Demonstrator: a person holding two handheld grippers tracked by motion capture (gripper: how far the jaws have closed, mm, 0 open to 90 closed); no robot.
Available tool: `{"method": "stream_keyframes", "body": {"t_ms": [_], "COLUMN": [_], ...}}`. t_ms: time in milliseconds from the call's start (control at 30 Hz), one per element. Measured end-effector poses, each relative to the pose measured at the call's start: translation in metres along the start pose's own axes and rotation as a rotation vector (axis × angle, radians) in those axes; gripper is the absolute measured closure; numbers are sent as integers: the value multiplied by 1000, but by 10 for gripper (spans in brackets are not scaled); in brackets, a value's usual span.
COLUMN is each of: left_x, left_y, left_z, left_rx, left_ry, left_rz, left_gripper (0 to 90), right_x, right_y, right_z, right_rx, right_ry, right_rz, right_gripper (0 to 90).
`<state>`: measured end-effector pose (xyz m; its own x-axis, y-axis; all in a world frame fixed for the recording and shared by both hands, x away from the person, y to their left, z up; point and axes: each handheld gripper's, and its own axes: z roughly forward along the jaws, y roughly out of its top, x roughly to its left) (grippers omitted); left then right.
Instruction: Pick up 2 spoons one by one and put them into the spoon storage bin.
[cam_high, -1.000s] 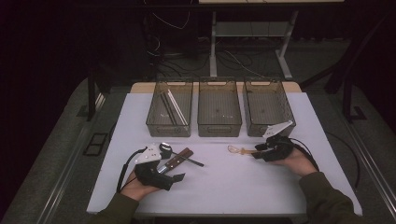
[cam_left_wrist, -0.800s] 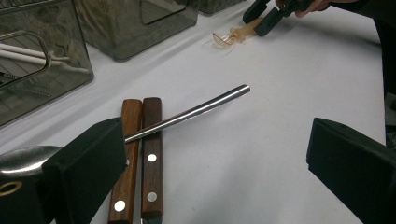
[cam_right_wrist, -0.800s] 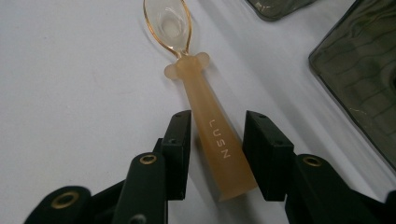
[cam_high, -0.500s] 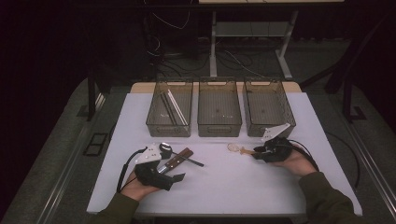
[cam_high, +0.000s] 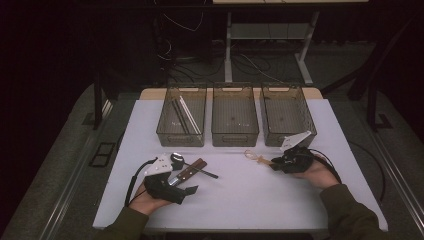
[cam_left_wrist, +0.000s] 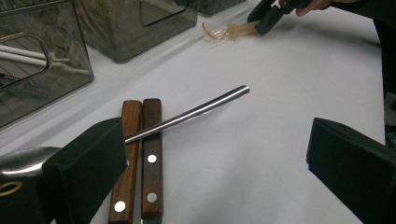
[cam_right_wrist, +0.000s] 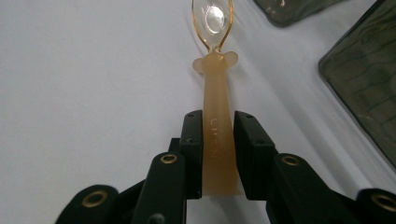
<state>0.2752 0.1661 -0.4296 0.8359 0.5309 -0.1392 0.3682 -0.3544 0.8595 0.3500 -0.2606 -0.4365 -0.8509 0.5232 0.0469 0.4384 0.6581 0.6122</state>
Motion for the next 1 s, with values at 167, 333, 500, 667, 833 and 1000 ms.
{"method": "stream_keyframes", "body": {"t_ms": [167,333,500,667,833,1000], "left_x": [0,0,0,0,0,0], "left_y": [0,0,0,0,0,0], "left_z": [0,0,0,1,1,1], "left_rx": [1,1,3,4,5,5], "left_ry": [0,0,1,2,4,4], "left_rz": [0,1,-1,-2,-5,-5], "left_gripper": [33,33,33,34,33,33], "right_x": [2,3,5,5,4,4], "right_y": [4,8,14,22,31,39], "right_z": [-11,-20,-30,-38,-42,-46], "right_rx": [-48,-86,-137,-163,-164,-175], "right_ry": [3,20,24,15,-15,-32], "right_rz": [2,17,37,57,83,118], "right_gripper": [744,744,743,743,743,743]}}
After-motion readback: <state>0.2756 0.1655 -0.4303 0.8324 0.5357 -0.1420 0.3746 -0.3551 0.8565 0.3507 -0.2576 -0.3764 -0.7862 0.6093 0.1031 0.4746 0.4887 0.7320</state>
